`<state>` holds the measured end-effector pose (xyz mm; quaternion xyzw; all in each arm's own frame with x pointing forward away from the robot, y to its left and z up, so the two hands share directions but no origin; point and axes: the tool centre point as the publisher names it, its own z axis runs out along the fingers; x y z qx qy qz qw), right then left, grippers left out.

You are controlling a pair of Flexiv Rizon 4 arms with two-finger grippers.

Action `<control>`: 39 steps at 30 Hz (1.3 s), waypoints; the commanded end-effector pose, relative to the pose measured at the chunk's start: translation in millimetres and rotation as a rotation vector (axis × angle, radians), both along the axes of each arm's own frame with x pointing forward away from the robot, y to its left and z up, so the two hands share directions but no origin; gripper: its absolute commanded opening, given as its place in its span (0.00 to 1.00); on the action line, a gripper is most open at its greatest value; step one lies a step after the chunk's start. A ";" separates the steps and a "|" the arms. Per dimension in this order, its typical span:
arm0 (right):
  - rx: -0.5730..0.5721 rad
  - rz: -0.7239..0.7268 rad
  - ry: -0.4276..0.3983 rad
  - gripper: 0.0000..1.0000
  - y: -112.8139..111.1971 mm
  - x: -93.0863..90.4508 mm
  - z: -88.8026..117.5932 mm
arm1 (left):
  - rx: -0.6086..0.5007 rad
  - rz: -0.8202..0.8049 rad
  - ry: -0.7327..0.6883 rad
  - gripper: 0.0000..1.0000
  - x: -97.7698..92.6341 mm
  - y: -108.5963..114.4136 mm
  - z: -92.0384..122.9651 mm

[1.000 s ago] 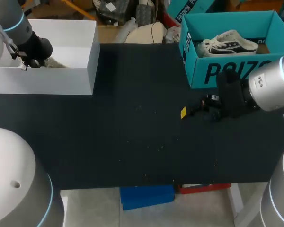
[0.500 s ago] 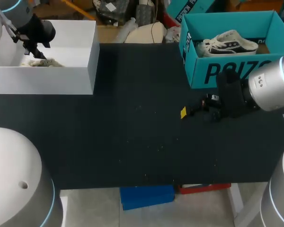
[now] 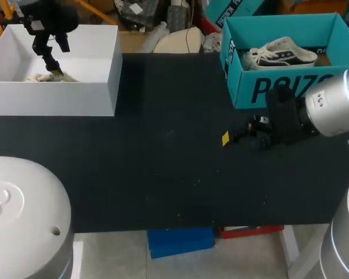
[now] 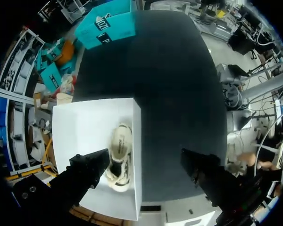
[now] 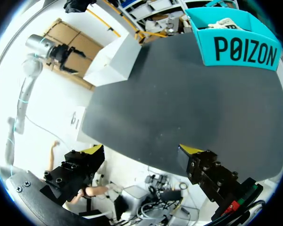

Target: Take the shoe out of the shoebox, open the shoe tongue, remove and reinsert the insole, then place the shoe into the shoebox

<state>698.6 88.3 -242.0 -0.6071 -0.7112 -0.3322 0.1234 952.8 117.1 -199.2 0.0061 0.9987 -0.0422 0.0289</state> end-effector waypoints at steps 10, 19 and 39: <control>-0.003 -0.001 0.001 1.00 0.8 0.1 0.3 | 0.038 0.231 -0.139 1.00 -76.7 -3.1 -9.7; -0.003 -0.001 0.001 1.00 0.8 0.1 0.3 | 0.025 0.359 -0.123 1.00 -116.5 -5.8 -39.4; -0.531 0.158 0.207 1.00 -13.1 66.6 -3.5 | 0.030 0.372 -0.110 1.00 -125.4 -4.0 -47.8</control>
